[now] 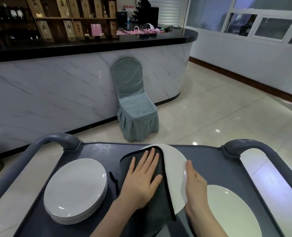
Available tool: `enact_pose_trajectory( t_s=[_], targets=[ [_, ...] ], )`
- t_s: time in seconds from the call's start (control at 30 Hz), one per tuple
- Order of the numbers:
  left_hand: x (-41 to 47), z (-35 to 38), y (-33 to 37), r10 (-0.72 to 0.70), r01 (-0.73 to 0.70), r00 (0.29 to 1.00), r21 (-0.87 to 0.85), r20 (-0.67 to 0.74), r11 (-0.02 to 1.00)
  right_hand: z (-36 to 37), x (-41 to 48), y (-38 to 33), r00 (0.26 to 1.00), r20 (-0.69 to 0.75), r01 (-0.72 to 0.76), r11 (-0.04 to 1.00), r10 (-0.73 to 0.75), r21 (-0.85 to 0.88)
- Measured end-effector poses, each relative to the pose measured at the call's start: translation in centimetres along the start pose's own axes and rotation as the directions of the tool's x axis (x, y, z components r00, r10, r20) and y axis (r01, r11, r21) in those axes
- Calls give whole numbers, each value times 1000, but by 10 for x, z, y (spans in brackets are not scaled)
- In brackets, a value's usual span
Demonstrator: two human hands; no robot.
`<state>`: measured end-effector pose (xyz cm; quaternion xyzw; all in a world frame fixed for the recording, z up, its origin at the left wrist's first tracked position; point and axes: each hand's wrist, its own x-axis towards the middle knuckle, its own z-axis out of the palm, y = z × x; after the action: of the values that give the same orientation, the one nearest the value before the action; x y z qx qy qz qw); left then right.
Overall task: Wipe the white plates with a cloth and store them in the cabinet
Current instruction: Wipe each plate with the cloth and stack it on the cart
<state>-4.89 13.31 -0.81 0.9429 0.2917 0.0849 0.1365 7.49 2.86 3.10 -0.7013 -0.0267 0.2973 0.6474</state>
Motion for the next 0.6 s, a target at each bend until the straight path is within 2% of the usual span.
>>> enact_pose_trajectory(
  t_s=[0.1,0.23,0.4,0.5,0.6],
  targets=[
    [-12,-4,-1,2,-1,1000,50,-23,999,-9,6,-10,999,-33,-21,999,22,45],
    [-38,-2,24,151,-148,989,109,-11,983,-7,7,-12,997,-68,-36,992,44,122],
    [-31,11,41,226,-225,973,21,-54,974,8,-14,23,998,45,-34,999,33,36],
    [-11,6,25,167,-166,985,31,-42,986,9,-17,25,998,69,-10,1000,10,7],
    [3,-2,1,42,-42,999,15,-5,999,1,-10,15,1000,19,7,1000,-7,-24]
  ],
)
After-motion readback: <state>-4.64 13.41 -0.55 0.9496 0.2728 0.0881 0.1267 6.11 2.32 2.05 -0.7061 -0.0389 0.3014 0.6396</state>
